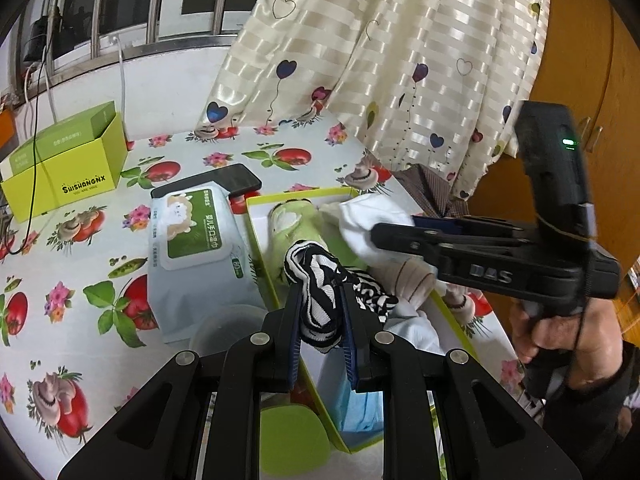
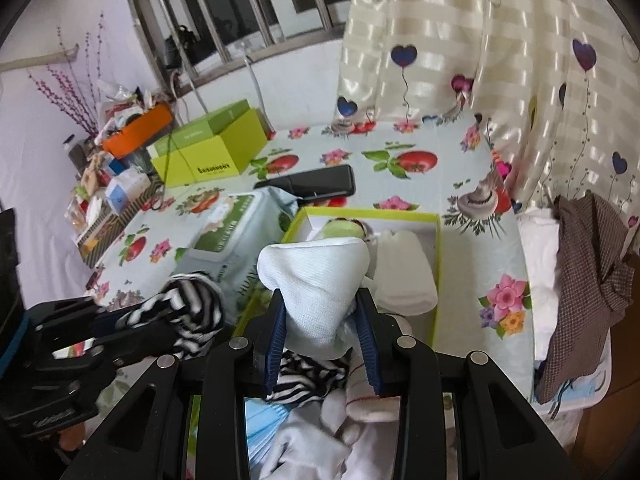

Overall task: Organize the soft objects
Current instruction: 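Open the right tool to release the white cloth into the tray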

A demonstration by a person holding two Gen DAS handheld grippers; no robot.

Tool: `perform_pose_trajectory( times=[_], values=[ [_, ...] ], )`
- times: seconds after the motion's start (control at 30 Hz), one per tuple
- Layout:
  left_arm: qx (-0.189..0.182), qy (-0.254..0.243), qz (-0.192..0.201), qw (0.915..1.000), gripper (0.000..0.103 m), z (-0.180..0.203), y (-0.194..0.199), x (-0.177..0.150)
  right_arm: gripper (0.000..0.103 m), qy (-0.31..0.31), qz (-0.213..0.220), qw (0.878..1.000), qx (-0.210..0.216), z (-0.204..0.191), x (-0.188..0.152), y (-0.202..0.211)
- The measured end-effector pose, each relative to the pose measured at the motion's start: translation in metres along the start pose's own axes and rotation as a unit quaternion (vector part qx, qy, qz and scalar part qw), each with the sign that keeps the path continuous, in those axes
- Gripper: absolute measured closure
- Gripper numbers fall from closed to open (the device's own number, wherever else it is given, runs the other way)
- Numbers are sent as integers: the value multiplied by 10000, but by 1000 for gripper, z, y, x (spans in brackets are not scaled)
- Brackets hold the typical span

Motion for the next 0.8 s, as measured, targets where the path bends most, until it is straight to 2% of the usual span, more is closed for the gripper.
perform_pose_trajectory(
  times=[0.17,0.4,0.5,0.57,0.7,0.8],
  values=[
    [-44,-36,-85,9999,84,4,-6,-5,70,-132,-137,9998,13,11,-4,-21],
    [-147,-96,-246,9995,84,12,-15,-12,69,-33,-210,9997,102,4,-9,-32],
    [-222,-146,-308,9992,84,17,-18,-16,60,-3,-190,9997,166,3,-8,-28],
    [-270,-186,-336,9989,84,21,-19,-17,48,-46,-22,9999,92,4,-4,-19],
    [-423,-290,-383,9979,84,32,-22,-20,45,-62,271,9996,42,4,2,2],
    [-555,-351,-439,9969,84,41,-28,-21,44,7,287,9996,29,1,2,9]
  ],
)
Point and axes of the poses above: each gripper's, at about its wrist camera, not at the fingertips, and y roughly against the way its jaws point, z to its right, x to its top, the point moved 8 cm from there along -y, roughly the way its jaws point, and after that the axes turned 6 degrees about y, right-handed, at the moved point
